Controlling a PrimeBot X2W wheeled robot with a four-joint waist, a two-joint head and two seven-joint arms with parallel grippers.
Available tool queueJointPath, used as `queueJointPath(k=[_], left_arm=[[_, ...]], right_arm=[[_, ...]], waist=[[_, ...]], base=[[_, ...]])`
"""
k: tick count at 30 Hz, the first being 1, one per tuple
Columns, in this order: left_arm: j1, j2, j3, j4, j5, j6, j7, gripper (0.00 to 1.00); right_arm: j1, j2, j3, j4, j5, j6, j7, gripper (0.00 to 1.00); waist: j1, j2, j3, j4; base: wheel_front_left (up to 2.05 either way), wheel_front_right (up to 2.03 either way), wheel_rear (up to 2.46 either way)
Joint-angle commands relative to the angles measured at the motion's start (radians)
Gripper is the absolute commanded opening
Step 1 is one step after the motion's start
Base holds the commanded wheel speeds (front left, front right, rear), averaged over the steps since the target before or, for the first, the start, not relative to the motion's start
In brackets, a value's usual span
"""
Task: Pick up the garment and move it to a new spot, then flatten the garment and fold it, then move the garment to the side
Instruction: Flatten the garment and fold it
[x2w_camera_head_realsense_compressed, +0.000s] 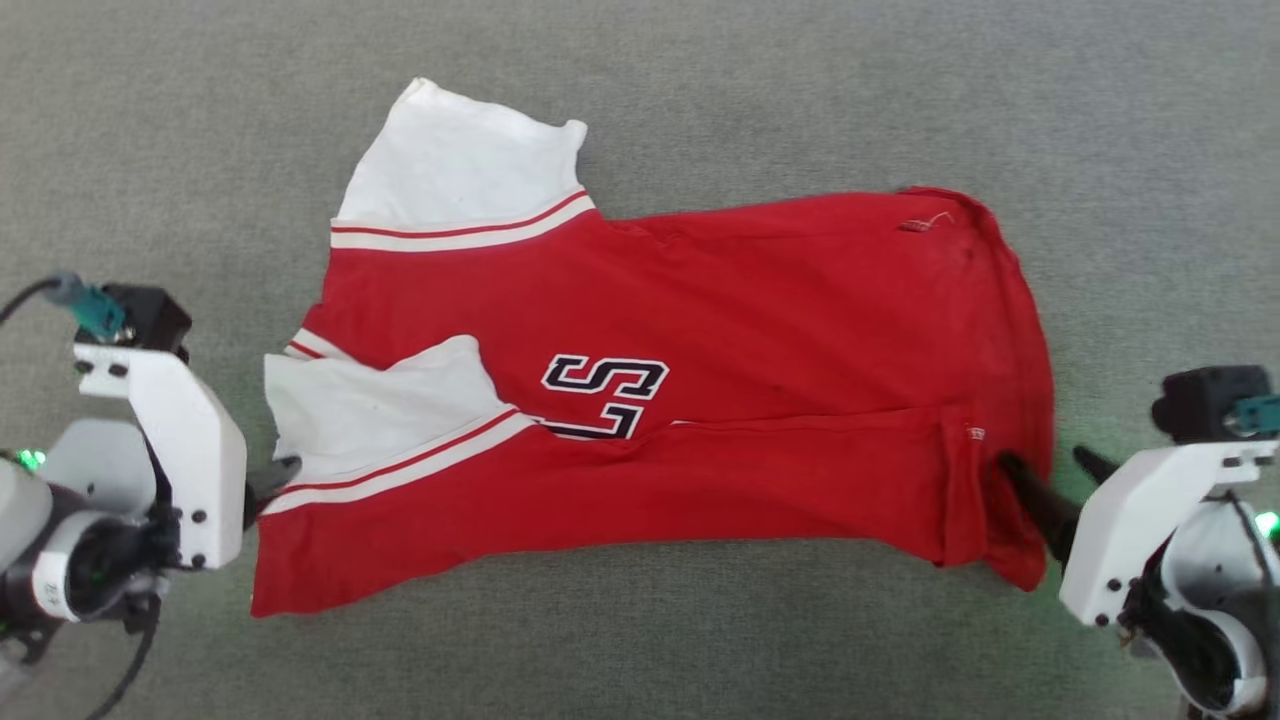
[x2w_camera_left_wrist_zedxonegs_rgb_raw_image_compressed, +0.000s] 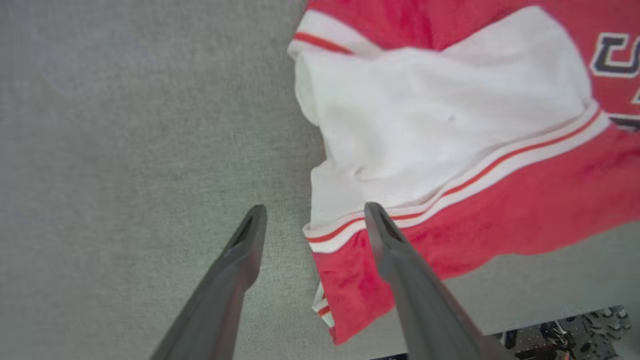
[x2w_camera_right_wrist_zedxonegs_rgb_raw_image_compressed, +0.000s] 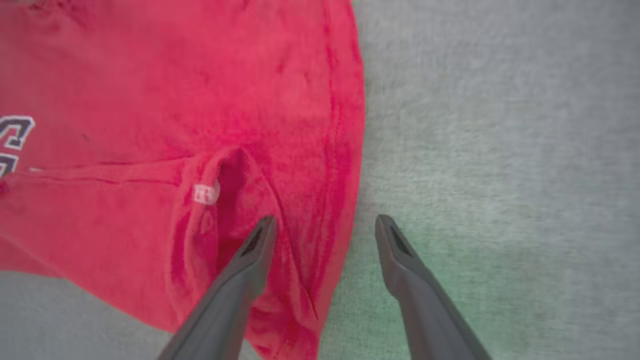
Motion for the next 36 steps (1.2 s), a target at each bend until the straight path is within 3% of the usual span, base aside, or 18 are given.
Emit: queueJointPath(k=[1,6,10,13,15,20,27,36], left_arm=[[-0.018,0.005,0.005,-0.014,0.019,0.007,0.010,1.00],[-0.085,0.048,0.020,-0.056,0.055,0.012,0.039,1.00],[-0.147,0.031,0.038,-0.021,0.076,-0.020,0.032,1.00],[-0.202,0.009,0.046,0.043,0.094,-0.063,0.024,1.00],[-0.260,-0.018,0.050,0.130,0.119,-0.117,0.003,1.00],[-0.355,-0.059,0.054,0.290,0.164,-0.210,-0.041,1.00],[-0.445,-0.090,0.056,0.516,0.197,-0.293,-0.071,1.00],[-0.497,-0.138,0.014,0.726,0.214,-0.332,-0.002,1.00]], right_arm=[[-0.013,0.003,-0.005,-0.011,0.006,0.000,-0.020,1.00],[-0.035,0.014,-0.012,-0.078,0.000,0.000,-0.135,1.00],[-0.058,0.026,-0.006,-0.118,-0.007,0.000,-0.250,1.00],[-0.081,0.035,0.018,-0.129,-0.006,0.000,-0.347,1.00],[-0.105,0.041,0.047,-0.125,-0.009,0.000,-0.450,1.00],[-0.132,0.042,0.105,-0.092,0.017,0.000,-0.576,1.00],[-0.166,0.042,0.168,-0.042,0.054,0.000,-0.641,1.00],[-0.233,0.042,0.222,0.007,0.085,0.000,-0.631,1.00]], waist=[[0.0000,0.0000,-0.006,-0.008],[0.0000,0.0000,-0.015,-0.049],[0.0000,0.0000,-0.014,-0.099],[0.0000,0.0000,-0.006,-0.141],[0.0000,0.0000,0.007,-0.187],[0.0000,0.0000,0.037,-0.256],[0.0000,0.0000,0.088,-0.333],[0.0000,0.0000,0.146,-0.364]], base=[[0.00,0.00,0.00],[0.00,0.00,0.00],[0.00,0.00,0.00],[0.00,0.00,0.00],[0.00,0.00,0.00],[0.00,0.00,0.00],[0.00,0.00,0.00],[0.00,0.00,0.00]])
